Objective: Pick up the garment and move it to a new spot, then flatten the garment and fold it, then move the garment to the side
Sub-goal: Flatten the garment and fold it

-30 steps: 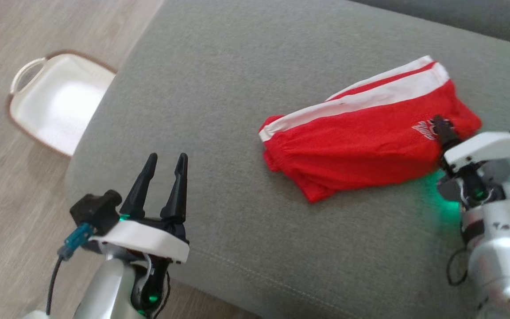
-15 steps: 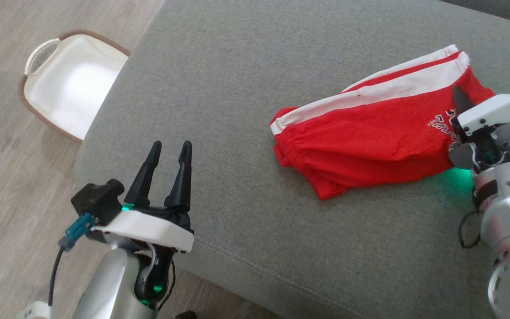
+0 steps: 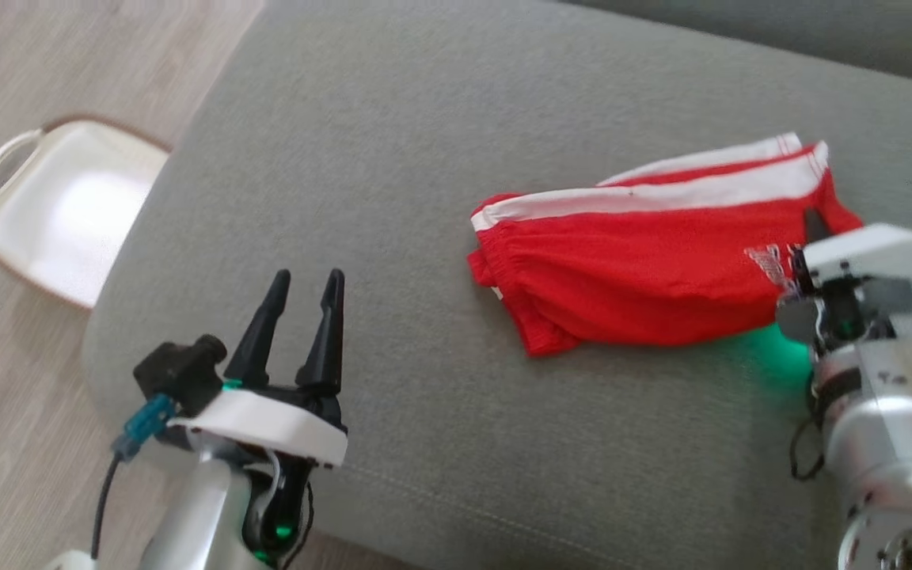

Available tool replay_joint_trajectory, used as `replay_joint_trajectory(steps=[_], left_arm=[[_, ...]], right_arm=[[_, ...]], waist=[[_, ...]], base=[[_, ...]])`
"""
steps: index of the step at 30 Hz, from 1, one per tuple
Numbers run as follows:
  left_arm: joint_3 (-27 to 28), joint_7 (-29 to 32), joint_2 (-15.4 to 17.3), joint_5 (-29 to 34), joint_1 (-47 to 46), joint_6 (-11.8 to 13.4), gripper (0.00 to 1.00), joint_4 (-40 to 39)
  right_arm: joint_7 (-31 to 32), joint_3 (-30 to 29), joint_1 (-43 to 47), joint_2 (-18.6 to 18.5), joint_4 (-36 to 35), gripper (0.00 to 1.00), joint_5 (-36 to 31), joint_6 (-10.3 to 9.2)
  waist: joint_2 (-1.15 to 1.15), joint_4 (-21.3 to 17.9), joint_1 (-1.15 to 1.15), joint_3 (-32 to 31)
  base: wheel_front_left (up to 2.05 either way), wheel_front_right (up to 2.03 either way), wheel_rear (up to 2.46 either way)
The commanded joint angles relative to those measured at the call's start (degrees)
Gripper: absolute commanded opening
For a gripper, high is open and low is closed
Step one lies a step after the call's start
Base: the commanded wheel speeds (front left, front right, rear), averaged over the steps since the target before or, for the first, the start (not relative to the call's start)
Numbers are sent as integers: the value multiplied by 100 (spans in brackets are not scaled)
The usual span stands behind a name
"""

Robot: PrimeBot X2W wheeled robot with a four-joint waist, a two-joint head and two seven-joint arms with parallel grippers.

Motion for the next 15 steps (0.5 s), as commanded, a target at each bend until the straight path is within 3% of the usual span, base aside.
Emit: replay_joint_trajectory(steps=[1,8,15], left_arm=[[190,-35,50,80,-26,11,100,-151],[174,-35,50,131,362,71,100,-117],[231,-35,50,155,744,121,100,-136]], right_arm=[[-78,67,-24,78,-222,0,84,-4],[-231,82,750,110,-516,0,563,-4],[-467,507,1352,112,-688,0,1600,-4]], waist=[[0,-205,0,-207],[0,-623,0,-688],[0,-918,0,-980]], base=[[0,0,0],[0,0,0],[0,0,0]])
